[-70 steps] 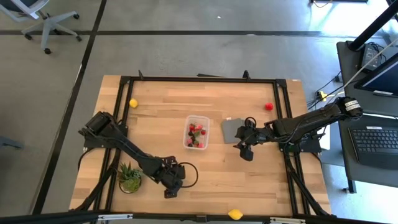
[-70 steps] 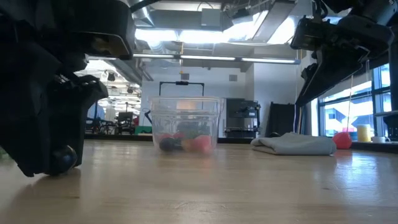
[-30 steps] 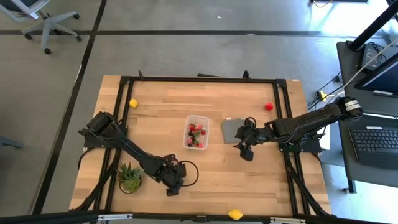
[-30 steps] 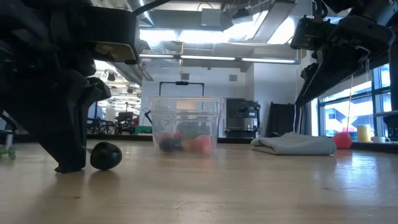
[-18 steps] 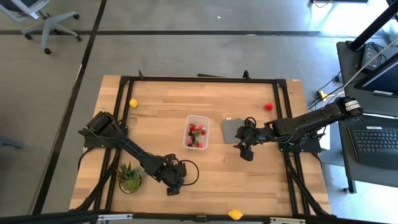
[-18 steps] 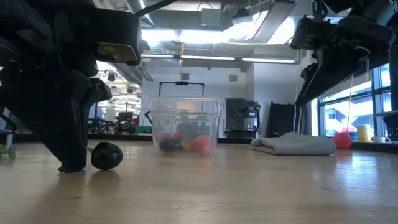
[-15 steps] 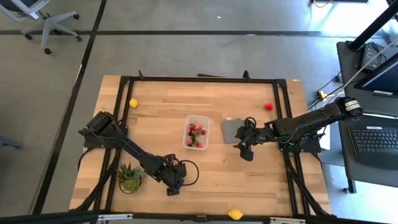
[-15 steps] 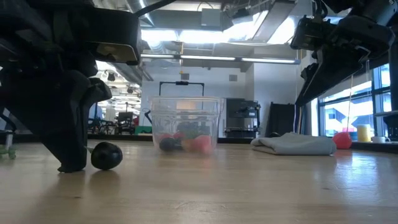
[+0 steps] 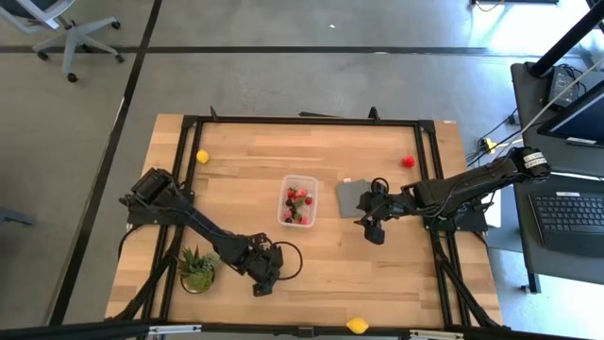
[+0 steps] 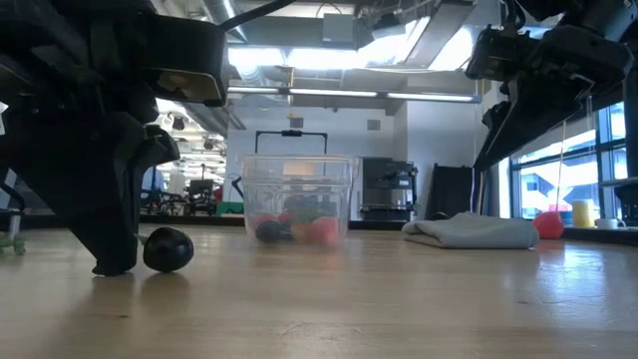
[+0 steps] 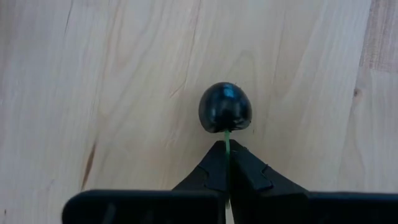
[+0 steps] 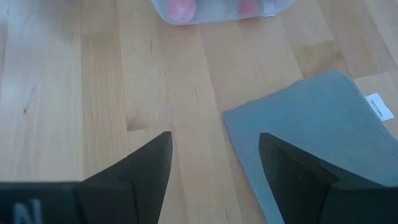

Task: Pick and placing Produce into tupperware
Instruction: Put the black cherry into the transparent bin

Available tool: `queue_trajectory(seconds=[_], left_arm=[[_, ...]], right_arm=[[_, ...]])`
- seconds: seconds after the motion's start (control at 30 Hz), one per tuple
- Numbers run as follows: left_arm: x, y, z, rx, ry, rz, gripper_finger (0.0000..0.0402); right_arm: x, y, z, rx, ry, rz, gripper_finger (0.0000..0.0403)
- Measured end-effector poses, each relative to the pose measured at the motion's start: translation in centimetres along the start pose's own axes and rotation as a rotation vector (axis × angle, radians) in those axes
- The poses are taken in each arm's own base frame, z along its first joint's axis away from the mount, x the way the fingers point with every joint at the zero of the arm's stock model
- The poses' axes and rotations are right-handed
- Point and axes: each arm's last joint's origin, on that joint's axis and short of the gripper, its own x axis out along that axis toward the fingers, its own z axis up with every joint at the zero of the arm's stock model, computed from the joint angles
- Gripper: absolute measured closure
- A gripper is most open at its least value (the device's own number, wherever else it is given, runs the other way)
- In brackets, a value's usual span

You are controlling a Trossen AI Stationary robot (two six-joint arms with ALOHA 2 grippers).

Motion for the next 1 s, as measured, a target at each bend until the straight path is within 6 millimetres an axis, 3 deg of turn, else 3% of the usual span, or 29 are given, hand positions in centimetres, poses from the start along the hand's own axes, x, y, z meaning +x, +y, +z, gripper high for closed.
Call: queue_trajectory(seconds=[0.2,0.5,0.8,1.0], left_arm=[[-0.6,0.2,0.1,-0.006,0.0,-0.003,0.0401],[-4.6,1.8,1.6,-0.05,-0.117,0.033,0.0401],[-9.7,6.4,5.1,-0.227,-0.306,0.027,0.0401],[-9.7,11.0,8.3,-0.389,-0.37,0.012,0.0401]], right_arm=[[0.0,0.0,0.0,-0.001,0.002,-0.001,0.0161],[0.0,0.0,-0.1,-0.005,0.01,-0.004,0.0161],[0.0,0.0,-0.1,-0.006,0.01,-0.004,0.0161],[0.0,-0.1,-0.1,0.002,0.008,-0.007,0.0161]])
